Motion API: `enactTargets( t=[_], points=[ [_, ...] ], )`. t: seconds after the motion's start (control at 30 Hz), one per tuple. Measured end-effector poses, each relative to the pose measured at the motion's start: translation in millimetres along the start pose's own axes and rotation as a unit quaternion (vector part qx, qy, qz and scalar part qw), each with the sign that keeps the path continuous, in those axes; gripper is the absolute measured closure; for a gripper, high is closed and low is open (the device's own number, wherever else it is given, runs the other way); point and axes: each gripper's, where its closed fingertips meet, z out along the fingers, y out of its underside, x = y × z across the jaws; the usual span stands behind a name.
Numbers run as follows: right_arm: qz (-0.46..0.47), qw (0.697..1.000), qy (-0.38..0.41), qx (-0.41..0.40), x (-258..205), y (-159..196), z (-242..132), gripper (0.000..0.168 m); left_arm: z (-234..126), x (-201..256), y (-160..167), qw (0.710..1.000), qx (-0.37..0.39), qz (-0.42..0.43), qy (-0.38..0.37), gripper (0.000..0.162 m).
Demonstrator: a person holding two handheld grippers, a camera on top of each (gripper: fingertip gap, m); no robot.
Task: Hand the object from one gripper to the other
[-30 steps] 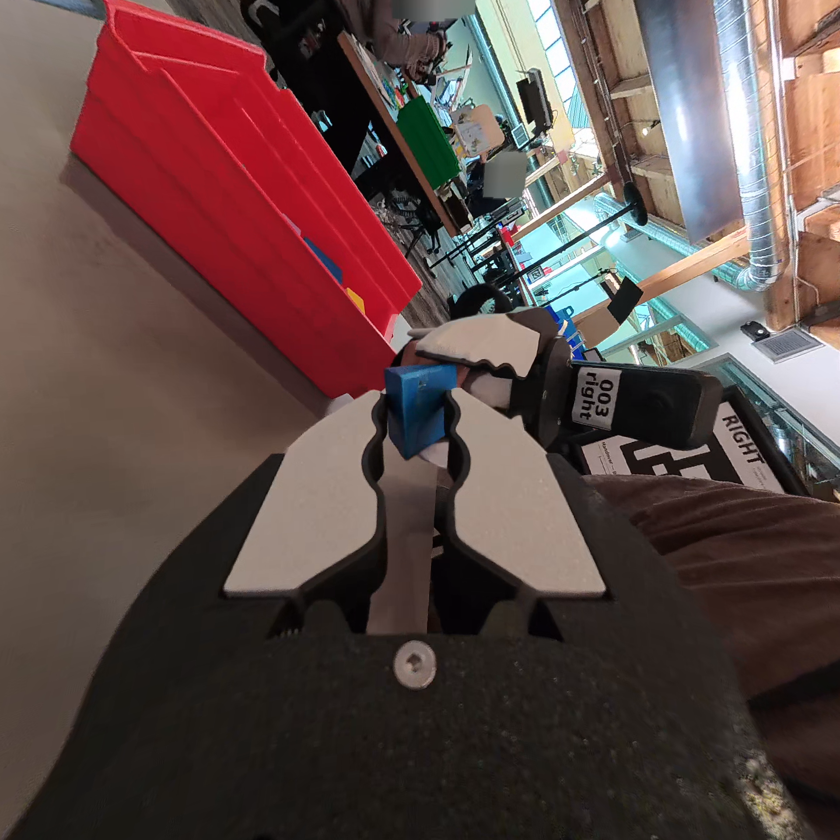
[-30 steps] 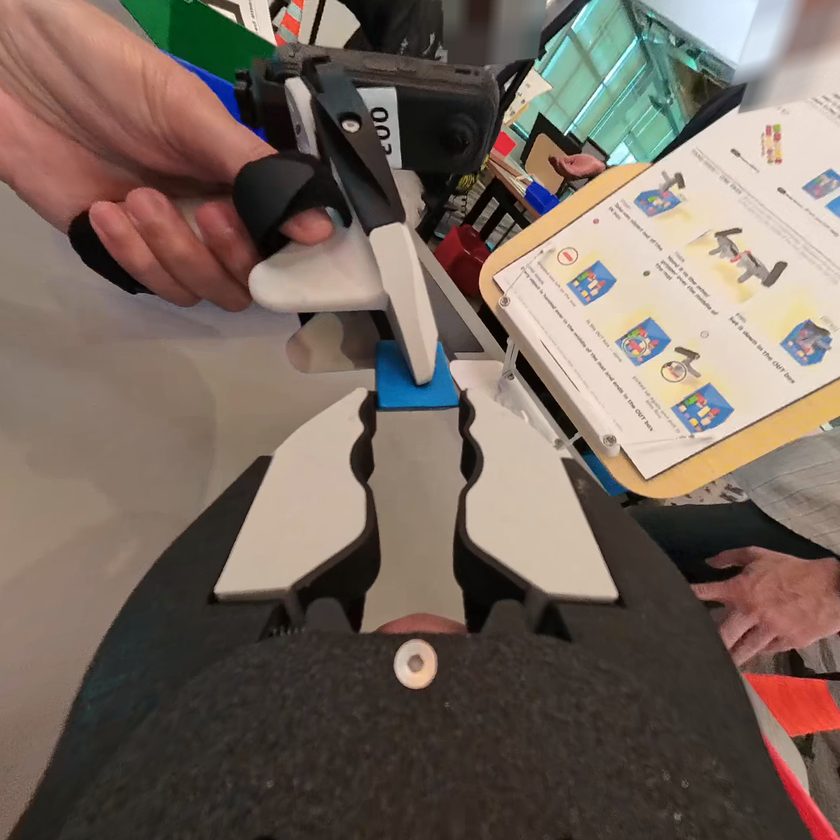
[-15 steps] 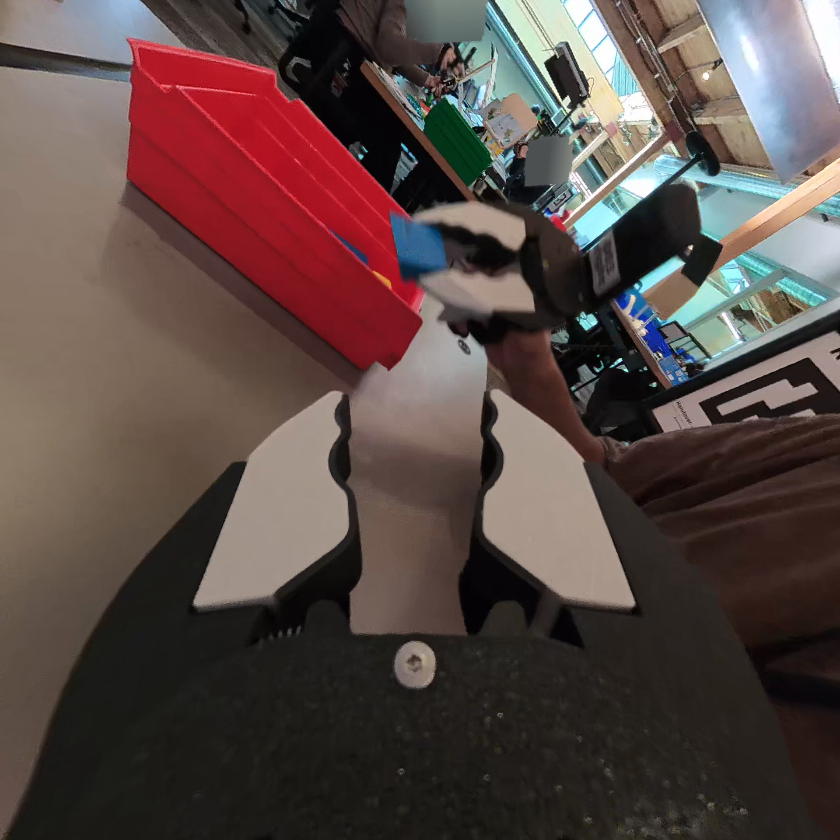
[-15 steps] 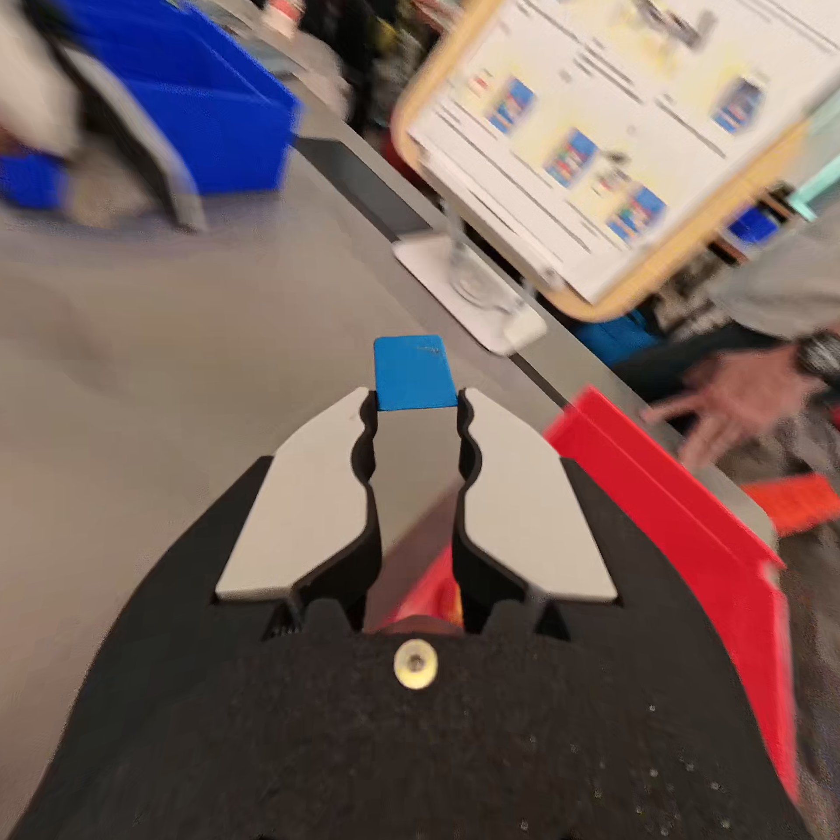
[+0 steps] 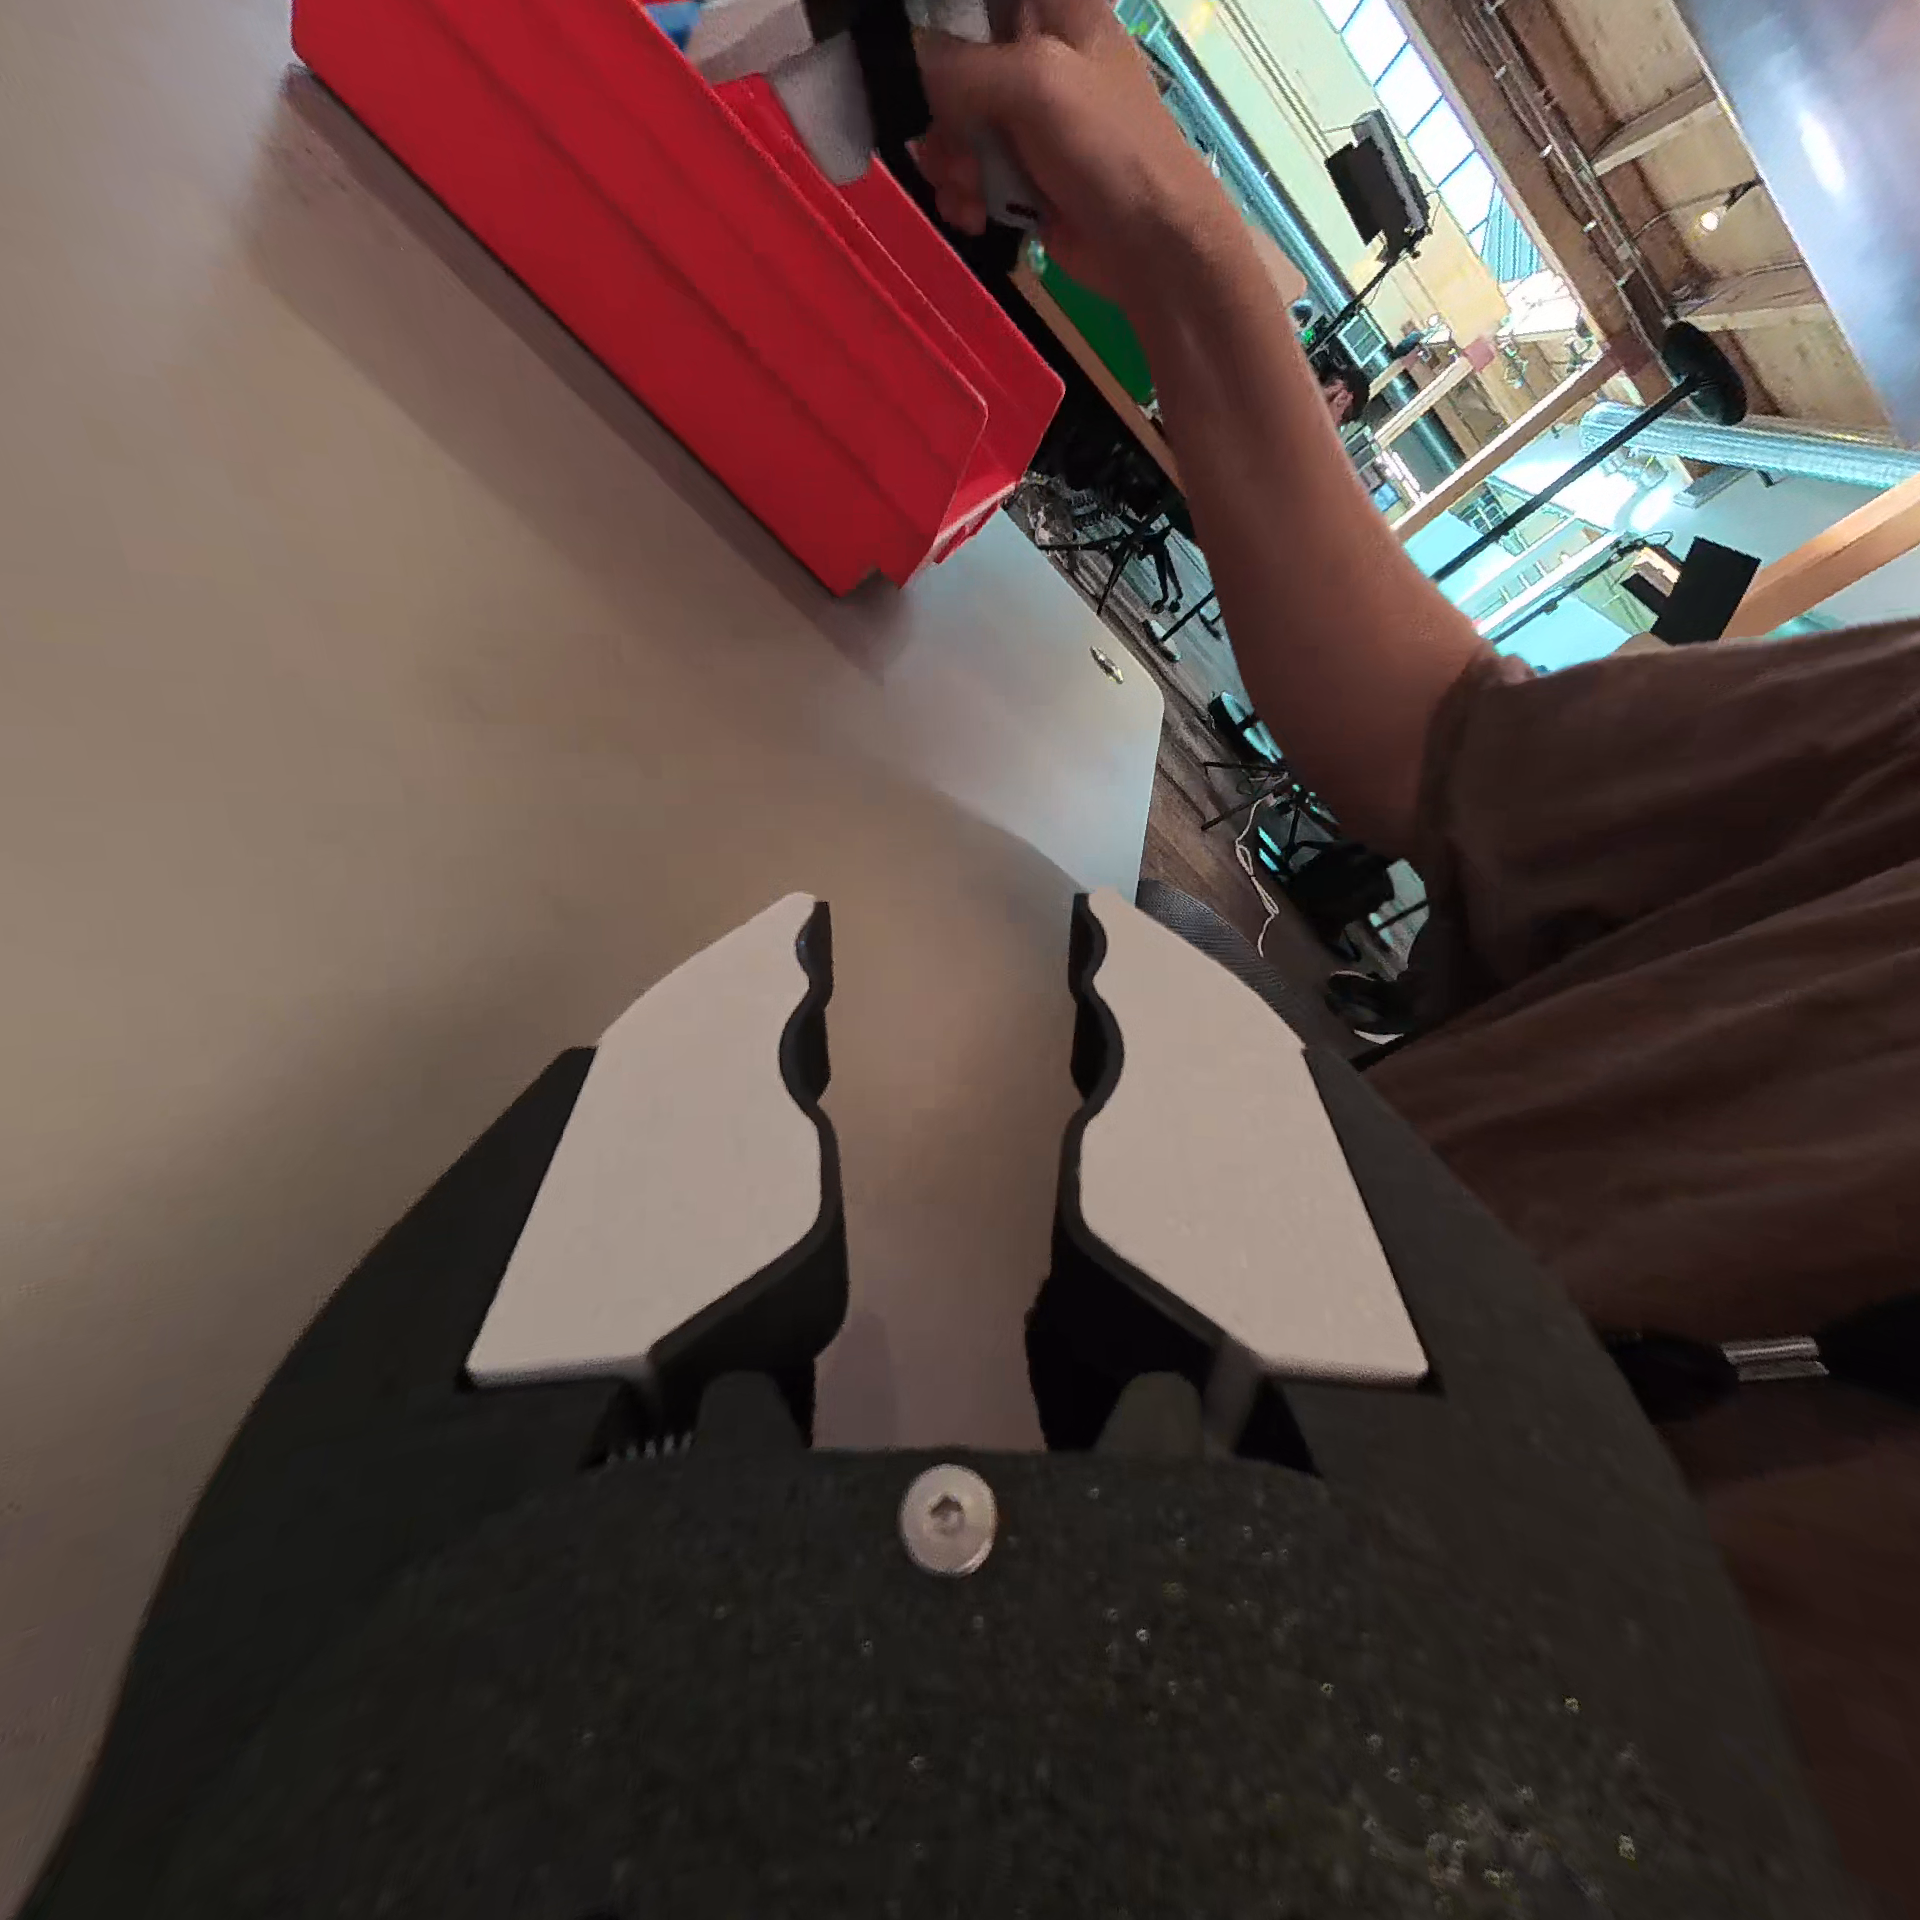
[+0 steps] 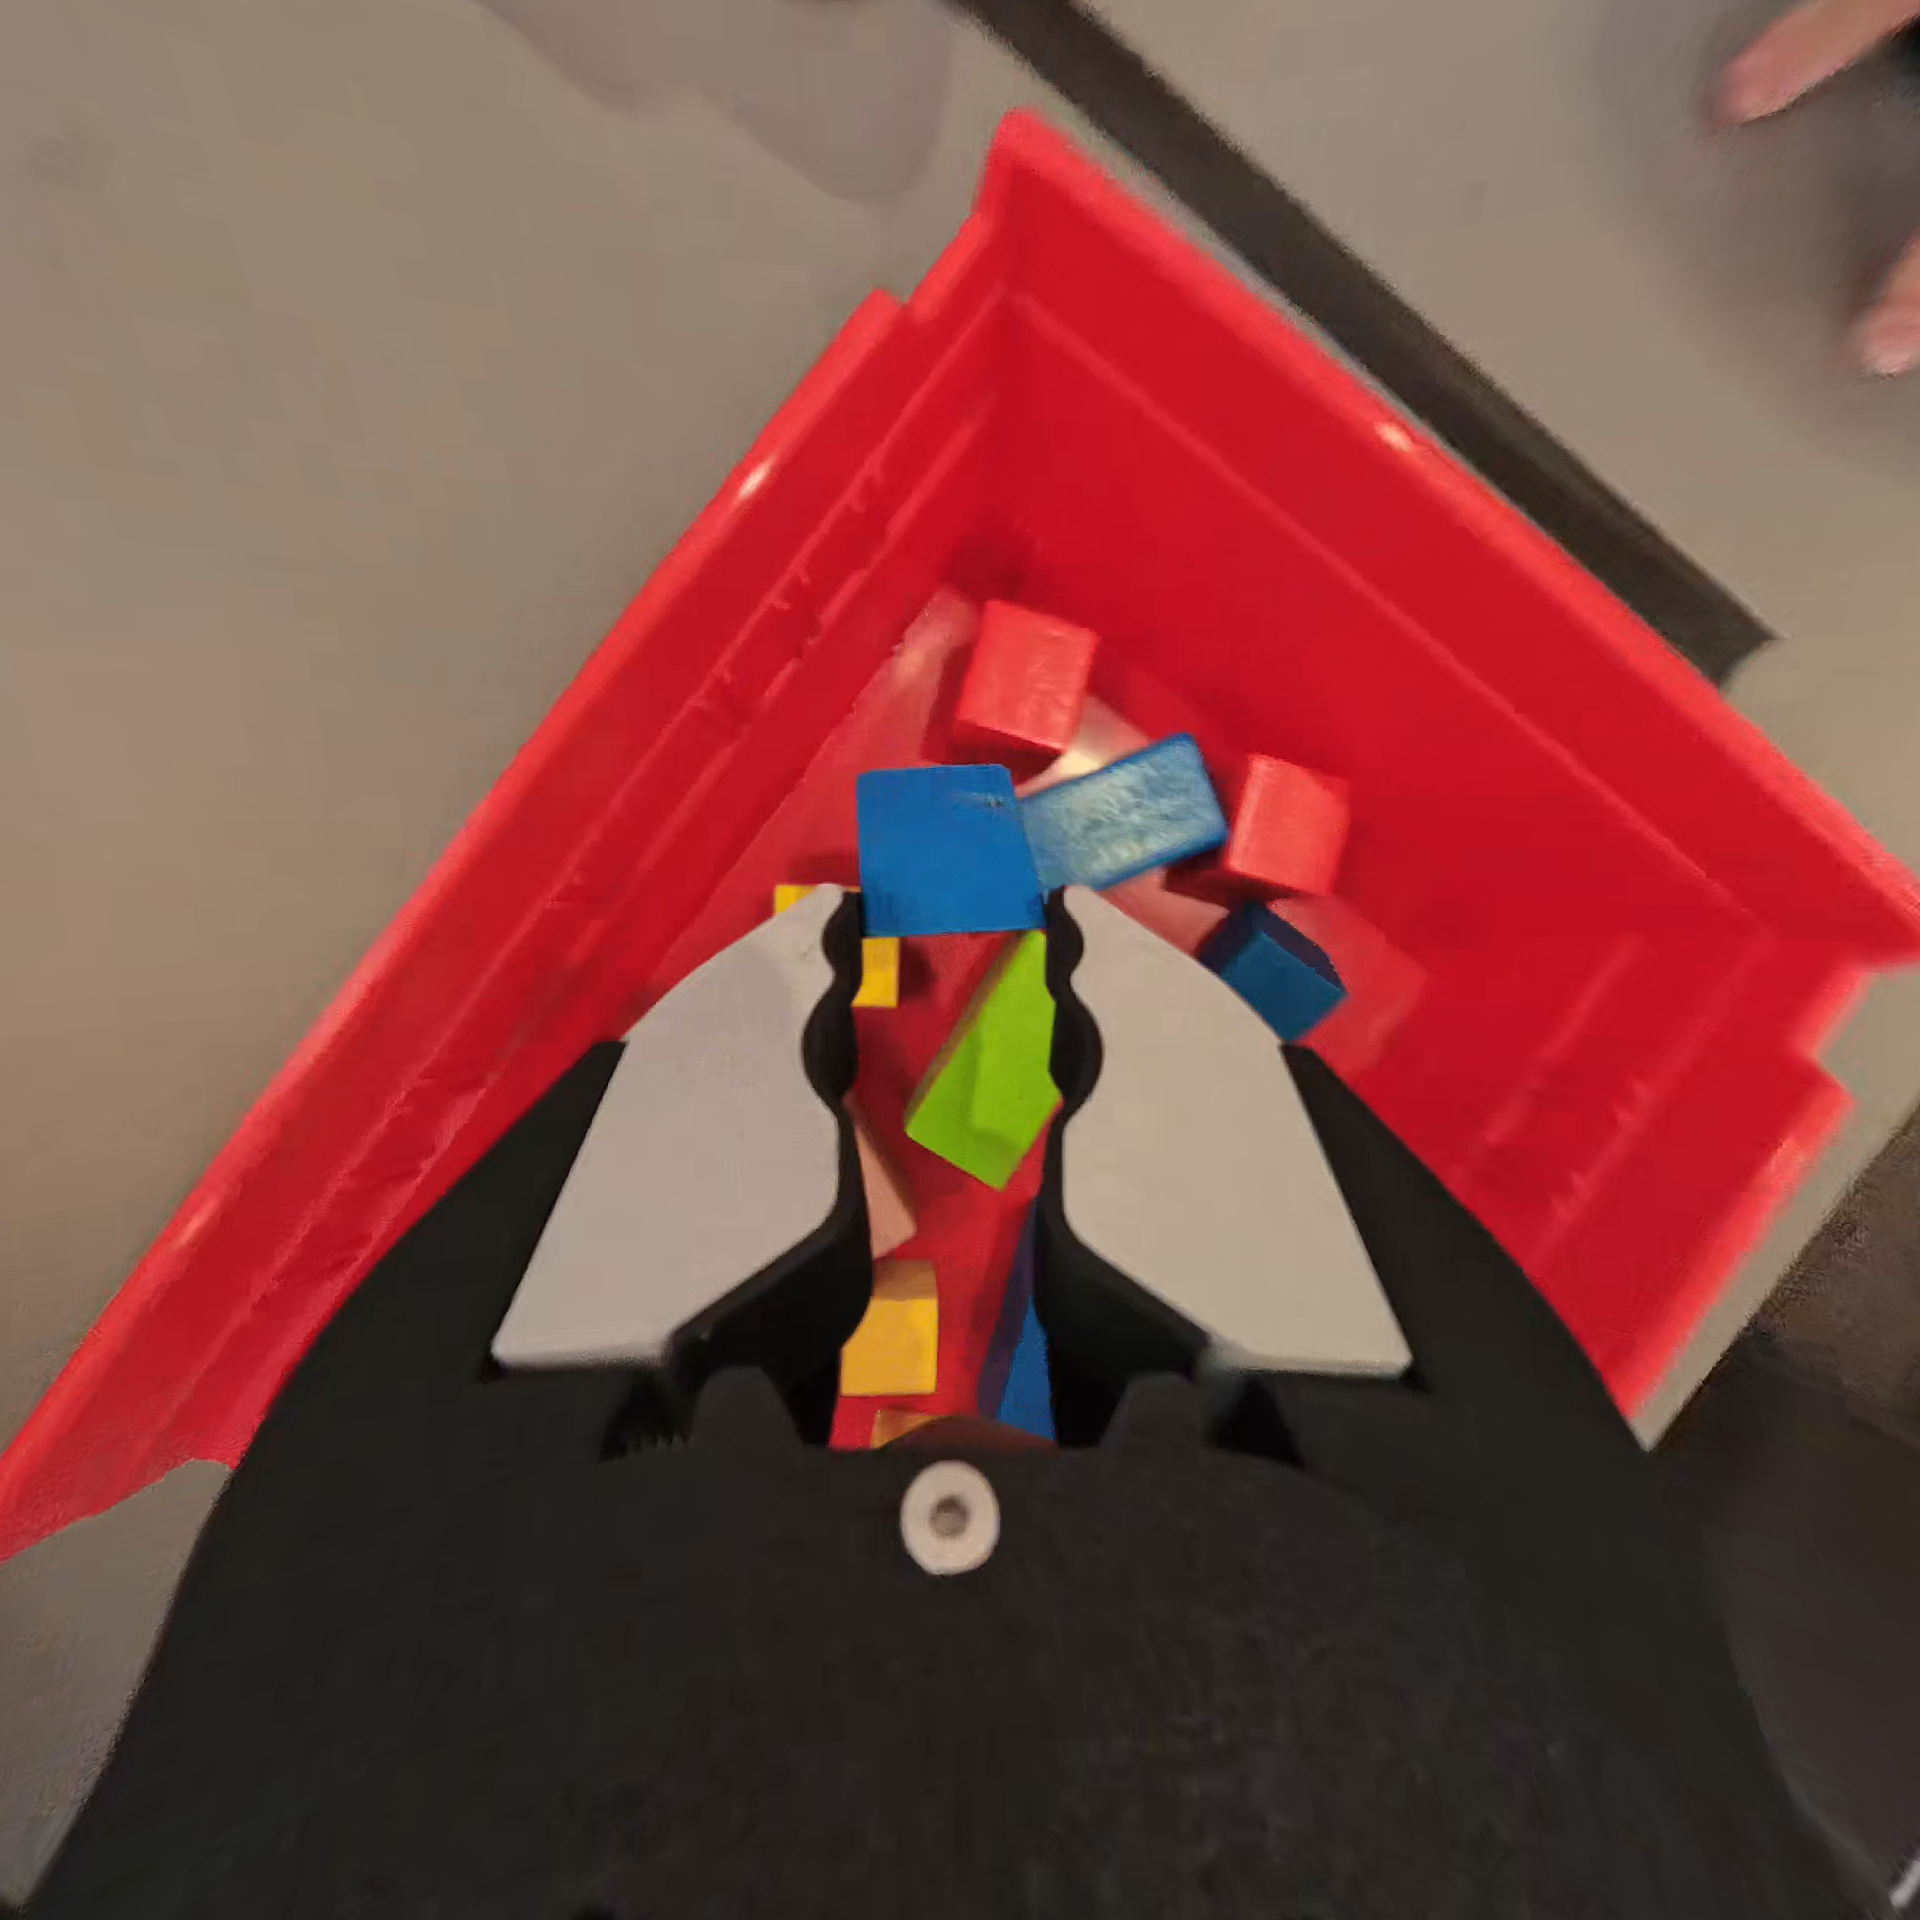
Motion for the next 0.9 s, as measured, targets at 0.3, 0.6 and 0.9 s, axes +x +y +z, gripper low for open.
enactTargets(
  t=[0.3,0.6,0.9],
  points=[
    [-0.07,0.983,-0.071,-0.154,-18.5,7.2,51.7,0.134,-7.0,-7.6,2.2,1.0,0.002,-0.006,-0.008,0.12],
    [-0.105,0.97,-0.052,-0.214,-8.5,19.5,68.9,0.135,-4.4,-11.0,4.6,1.0,-0.007,0.003,-0.021,0.12],
    [-0.098,0.974,-0.053,-0.199,-5.6,21.2,69.3,0.133,-2.7,-11.6,6.9,1.0,-0.013,0.001,-0.02,0.12]
  ],
)
